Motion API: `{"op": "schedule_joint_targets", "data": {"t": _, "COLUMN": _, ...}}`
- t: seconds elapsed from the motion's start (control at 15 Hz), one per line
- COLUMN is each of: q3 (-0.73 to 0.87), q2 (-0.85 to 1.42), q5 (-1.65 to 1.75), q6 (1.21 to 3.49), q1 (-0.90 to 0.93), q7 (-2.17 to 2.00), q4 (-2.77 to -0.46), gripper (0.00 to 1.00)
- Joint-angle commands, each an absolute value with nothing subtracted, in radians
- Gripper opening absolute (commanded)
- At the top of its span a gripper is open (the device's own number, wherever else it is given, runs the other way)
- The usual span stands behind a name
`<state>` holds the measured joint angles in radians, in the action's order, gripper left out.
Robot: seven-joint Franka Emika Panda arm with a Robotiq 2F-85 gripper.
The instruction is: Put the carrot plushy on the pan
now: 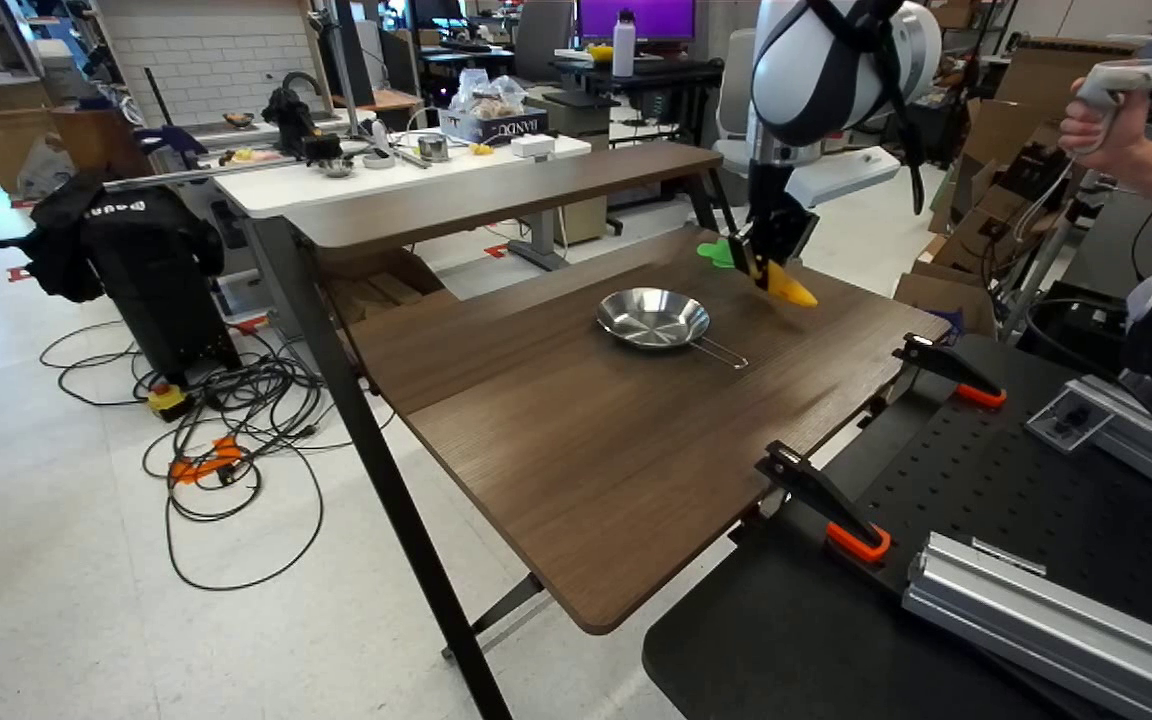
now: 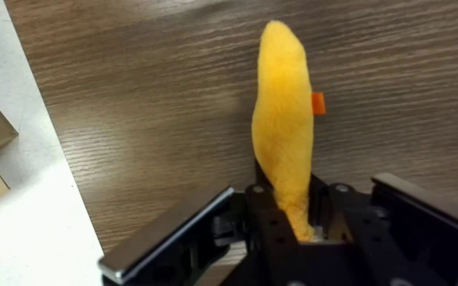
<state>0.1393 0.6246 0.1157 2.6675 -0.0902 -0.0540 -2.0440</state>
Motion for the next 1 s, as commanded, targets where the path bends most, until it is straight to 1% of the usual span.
{"op": "schedule_joint_targets", "data": {"t": 0.0, "q3": 0.114, "q2": 0.512, "q5": 0.09, "q6": 2.629, "q1": -0.085, "q7": -0.036, "q4": -2.115, "gripper": 0.03}}
{"op": "schedule_joint_targets", "data": {"t": 0.47, "q3": 0.053, "q2": 0.392, "q5": 0.077, "q6": 2.578, "q1": -0.053, "q7": -0.045, "q4": -2.172, "gripper": 0.03}}
{"op": "schedule_joint_targets", "data": {"t": 0.93, "q3": 0.006, "q2": 0.385, "q5": 0.055, "q6": 2.579, "q1": 0.012, "q7": -0.072, "q4": -2.154, "gripper": 0.03}}
